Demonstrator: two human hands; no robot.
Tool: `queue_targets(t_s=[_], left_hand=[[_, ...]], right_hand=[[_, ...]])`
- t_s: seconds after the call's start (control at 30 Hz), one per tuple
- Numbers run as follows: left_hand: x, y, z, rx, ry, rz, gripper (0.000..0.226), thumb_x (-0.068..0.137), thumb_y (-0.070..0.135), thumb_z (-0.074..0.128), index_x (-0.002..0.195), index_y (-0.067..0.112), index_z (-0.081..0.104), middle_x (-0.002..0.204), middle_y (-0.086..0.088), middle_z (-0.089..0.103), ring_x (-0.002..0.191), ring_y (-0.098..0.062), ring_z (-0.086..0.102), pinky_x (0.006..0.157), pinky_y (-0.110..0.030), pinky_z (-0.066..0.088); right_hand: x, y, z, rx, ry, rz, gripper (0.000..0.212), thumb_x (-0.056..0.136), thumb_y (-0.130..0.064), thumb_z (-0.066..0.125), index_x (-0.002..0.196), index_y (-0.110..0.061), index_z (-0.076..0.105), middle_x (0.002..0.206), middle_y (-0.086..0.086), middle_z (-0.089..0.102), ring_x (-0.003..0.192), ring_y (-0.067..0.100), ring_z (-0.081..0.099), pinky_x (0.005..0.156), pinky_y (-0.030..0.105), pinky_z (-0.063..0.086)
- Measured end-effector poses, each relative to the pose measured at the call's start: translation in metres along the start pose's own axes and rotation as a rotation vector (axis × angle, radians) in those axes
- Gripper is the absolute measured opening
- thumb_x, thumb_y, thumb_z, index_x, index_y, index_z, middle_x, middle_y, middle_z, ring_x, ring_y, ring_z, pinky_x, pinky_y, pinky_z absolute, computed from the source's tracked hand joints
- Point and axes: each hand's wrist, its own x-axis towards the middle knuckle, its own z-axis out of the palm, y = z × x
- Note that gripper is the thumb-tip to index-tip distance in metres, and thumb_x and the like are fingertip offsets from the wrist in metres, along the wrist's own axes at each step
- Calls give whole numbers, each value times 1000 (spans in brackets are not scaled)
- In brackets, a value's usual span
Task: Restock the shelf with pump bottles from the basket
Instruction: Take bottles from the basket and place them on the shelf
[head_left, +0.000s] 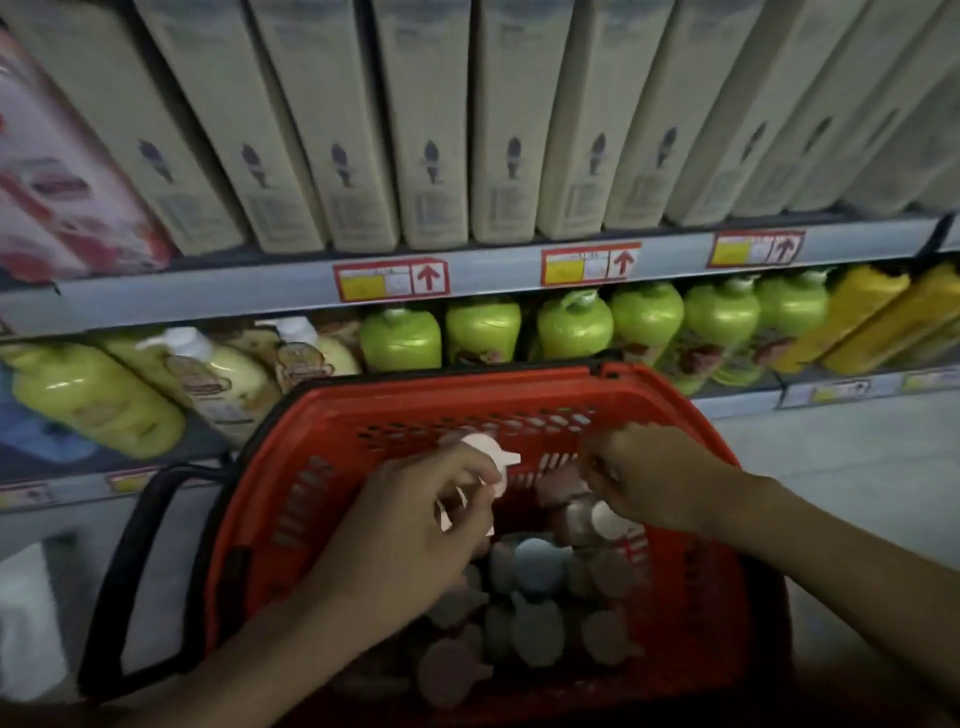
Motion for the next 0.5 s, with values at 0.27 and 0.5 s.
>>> queue_targets(t_s=[0.27,0.5], left_hand=[[21,-9,8,34,-7,31,11,87,18,67,88,29,66,82,13,70,81,-10,68,69,-32,52],[21,-22,16,179,-62,51,10,88,17,66,89,27,66,85,21,61,86,2,57,71,-10,36]], right_hand=[[-4,-20,70,-118,-265,-314,67,80,-50,29,142,-29,38,132,-2,52,122,24,52,96,46,47],[1,-35,85,-223,-72,-400,38,65,-49,67,97,-30,61,79,-8,64,65,17,66,49,25,30]])
